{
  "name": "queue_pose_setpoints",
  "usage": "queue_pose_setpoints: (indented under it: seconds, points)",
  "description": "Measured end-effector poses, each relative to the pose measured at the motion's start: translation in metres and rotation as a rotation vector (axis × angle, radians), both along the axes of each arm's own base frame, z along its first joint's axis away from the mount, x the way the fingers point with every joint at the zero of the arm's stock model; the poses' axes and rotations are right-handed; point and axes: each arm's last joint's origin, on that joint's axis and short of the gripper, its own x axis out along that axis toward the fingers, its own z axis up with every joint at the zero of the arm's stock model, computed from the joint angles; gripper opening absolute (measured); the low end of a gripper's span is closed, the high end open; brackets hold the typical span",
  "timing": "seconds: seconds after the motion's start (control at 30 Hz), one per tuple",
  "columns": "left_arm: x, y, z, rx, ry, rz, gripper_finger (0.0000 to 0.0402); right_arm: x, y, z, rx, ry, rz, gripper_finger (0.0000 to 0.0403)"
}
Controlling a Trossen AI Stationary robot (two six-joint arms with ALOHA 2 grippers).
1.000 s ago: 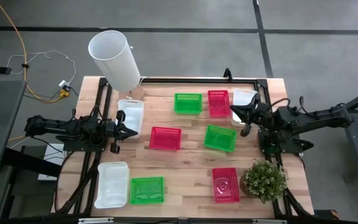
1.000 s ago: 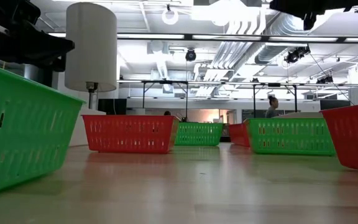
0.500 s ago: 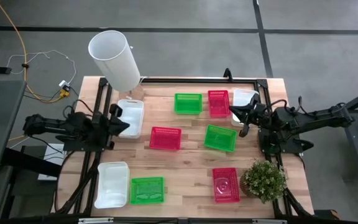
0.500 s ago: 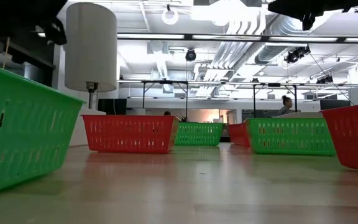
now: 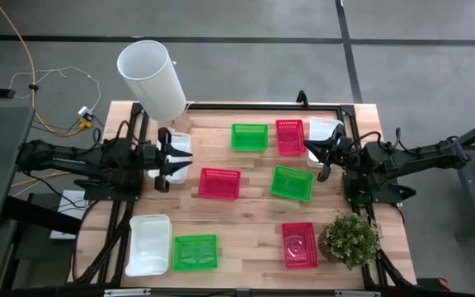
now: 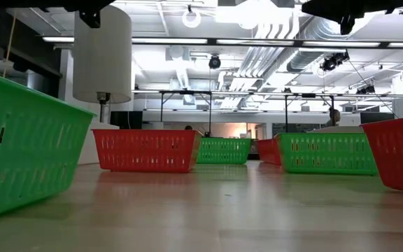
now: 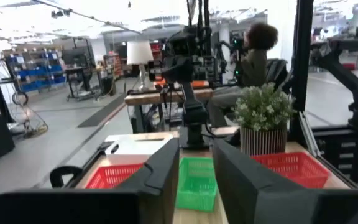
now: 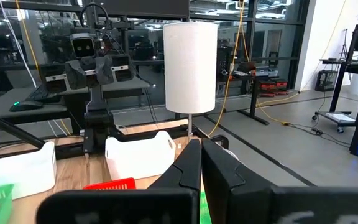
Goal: Stack baskets by color
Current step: Stack the middle green bin on the top green bin
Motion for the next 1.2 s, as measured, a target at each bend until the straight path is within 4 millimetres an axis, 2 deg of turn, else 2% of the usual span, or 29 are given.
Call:
queue_pose_setpoints:
  seconds: [0.17, 0.27, 0.37, 0.57, 0.73, 0.87, 0.97, 1.07, 1.2]
  points:
    - [-0.005, 0.000, -0.006, -0.051, -0.008, -0.004, 0.0119, 0.000, 0.000, 0.000, -0.001, 0.003, 0.000, 0.0001]
    - [-0.008, 0.000, -0.008, -0.076, -0.018, -0.008, 0.0129, 0.000, 0.000, 0.000, 0.007, 0.000, 0.001, 0.0015]
    - [-0.009, -0.001, -0.009, -0.086, -0.024, -0.009, 0.0137, 0.000, 0.000, 0.000, 0.039, -0.011, 0.003, 0.0049]
    - [-0.010, -0.001, -0.009, -0.099, -0.027, -0.015, 0.0140, 0.009, 0.002, -0.006, 0.102, 0.012, 0.008, 0.0142]
    - [-0.010, -0.001, -0.009, -0.109, -0.028, -0.028, 0.0140, 0.022, 0.005, -0.016, 0.101, 0.082, 0.033, 0.0187]
    - [-0.010, -0.002, -0.009, -0.129, -0.029, -0.058, 0.0140, 0.027, 0.006, -0.021, 0.102, 0.116, 0.044, 0.0195]
    - [-0.009, -0.002, -0.010, -0.153, -0.028, -0.078, 0.0140, 0.029, 0.008, -0.025, 0.172, 0.143, 0.103, 0.0196]
    - [-0.009, -0.002, -0.011, -0.167, -0.013, -0.077, 0.0140, 0.029, 0.010, -0.027, 0.260, 0.281, 0.160, 0.0196]
    - [-0.009, -0.002, -0.012, -0.160, 0.000, -0.075, 0.0140, 0.034, 0.012, -0.023, 0.350, 0.482, 0.135, 0.0196]
